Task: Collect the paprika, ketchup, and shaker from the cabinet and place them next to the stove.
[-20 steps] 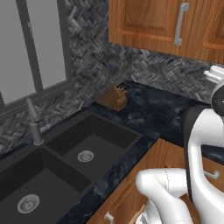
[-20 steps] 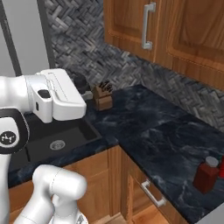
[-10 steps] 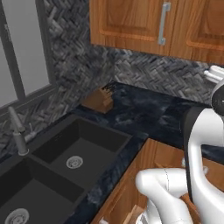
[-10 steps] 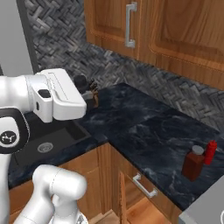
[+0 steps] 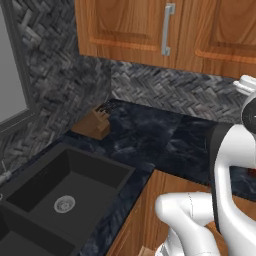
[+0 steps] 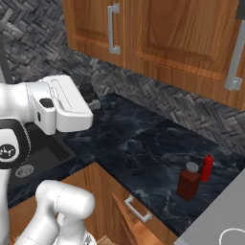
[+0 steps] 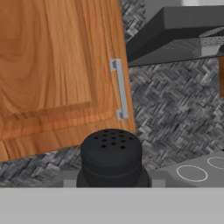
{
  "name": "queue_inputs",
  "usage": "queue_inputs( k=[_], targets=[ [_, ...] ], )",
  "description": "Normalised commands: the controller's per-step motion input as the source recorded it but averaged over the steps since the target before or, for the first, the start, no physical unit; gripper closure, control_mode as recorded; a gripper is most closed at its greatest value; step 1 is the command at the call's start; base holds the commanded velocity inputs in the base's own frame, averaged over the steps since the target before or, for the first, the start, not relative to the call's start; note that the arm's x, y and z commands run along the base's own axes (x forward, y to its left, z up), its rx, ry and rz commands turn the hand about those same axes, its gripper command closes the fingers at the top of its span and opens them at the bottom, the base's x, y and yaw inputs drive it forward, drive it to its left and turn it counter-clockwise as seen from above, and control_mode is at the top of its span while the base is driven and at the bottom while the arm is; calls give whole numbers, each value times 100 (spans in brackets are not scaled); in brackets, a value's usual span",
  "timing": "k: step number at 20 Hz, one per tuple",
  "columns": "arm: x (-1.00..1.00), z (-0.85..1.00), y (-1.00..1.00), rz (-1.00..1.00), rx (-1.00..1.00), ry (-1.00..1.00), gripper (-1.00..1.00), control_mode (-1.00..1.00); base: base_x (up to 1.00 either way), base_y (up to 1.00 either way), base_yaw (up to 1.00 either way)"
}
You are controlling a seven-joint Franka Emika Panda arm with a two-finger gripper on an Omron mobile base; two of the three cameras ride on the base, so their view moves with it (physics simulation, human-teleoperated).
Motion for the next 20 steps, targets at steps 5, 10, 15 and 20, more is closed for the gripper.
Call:
queue_inputs(
  k=[5,10,15,20],
  targets=[
    [0,0,0,0,0,0,100,100,76,-47,-20],
    [0,0,0,0,0,0,100,100,6,-31,-22],
    [0,0,0,0,0,0,100,100,22,-2,-34],
    [0,0,0,0,0,0,100,100,44,0,-37]
  ],
)
